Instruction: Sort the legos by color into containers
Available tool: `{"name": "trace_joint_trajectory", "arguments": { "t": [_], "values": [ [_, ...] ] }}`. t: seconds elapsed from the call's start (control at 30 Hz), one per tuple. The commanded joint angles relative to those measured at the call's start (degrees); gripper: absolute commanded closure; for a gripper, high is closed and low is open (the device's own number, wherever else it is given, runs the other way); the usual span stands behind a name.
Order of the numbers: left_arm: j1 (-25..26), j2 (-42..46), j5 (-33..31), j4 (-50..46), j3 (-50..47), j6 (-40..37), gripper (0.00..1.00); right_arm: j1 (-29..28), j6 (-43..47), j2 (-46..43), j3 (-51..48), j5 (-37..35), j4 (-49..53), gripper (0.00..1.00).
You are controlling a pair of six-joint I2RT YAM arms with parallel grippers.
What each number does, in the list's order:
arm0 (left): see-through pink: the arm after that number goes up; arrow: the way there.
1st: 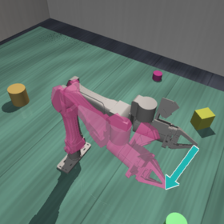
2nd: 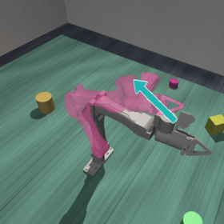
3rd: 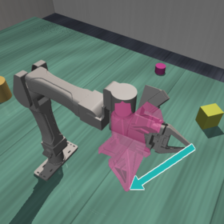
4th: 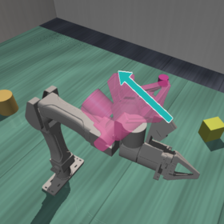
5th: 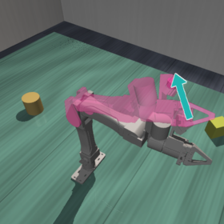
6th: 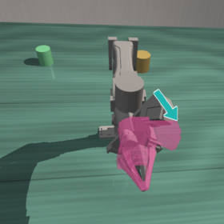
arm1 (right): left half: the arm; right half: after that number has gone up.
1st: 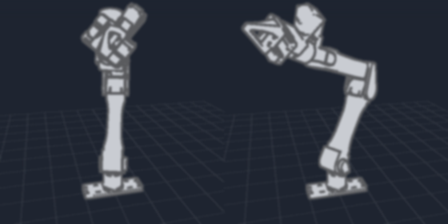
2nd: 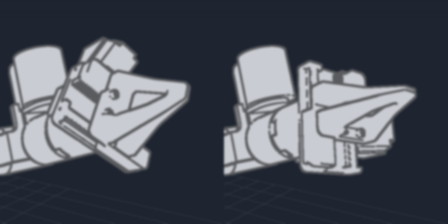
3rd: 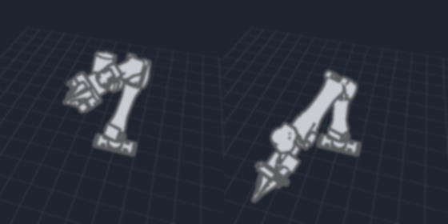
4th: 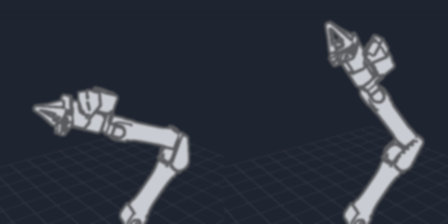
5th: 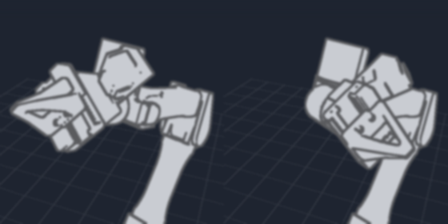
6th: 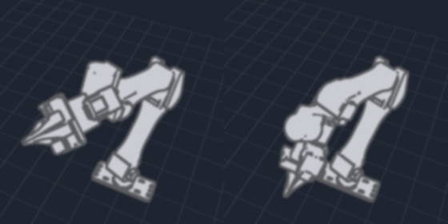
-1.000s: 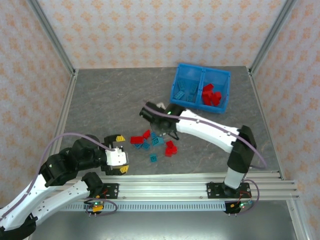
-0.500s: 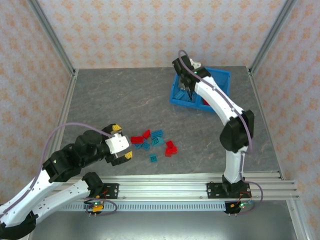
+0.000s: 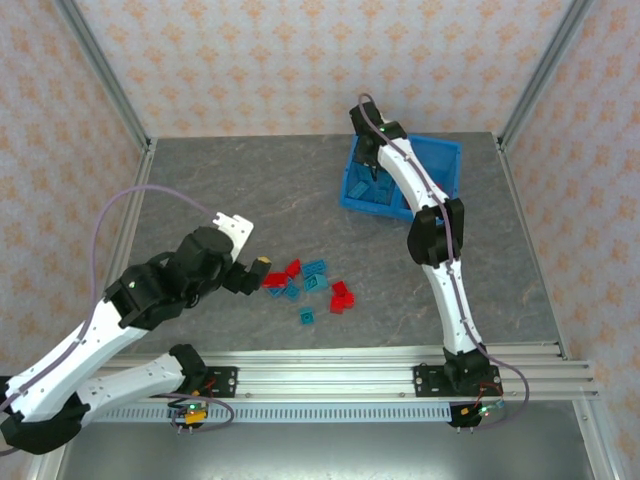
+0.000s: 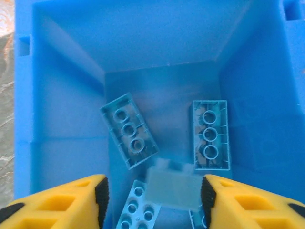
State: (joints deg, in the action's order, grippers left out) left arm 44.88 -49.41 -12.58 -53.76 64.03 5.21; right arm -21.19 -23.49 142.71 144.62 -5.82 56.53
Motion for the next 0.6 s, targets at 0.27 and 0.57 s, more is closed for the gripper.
{"name": "trace_joint_trajectory", "arguments": {
  "t": [0.27,0.57],
  "values": [
    [-5.63,-13.12,6.3,-4.77,1.97,6.71,0.0,-1.61,3.73,-25.67,-17.5,11.04,-2.15,0.4],
    [-13.92,-30.92,22.62,-1.92,1.06,8.96,0.0,-7.83,2.89,-51.58,-47.93,16.84,-1.48,0.32]
  ]
}}
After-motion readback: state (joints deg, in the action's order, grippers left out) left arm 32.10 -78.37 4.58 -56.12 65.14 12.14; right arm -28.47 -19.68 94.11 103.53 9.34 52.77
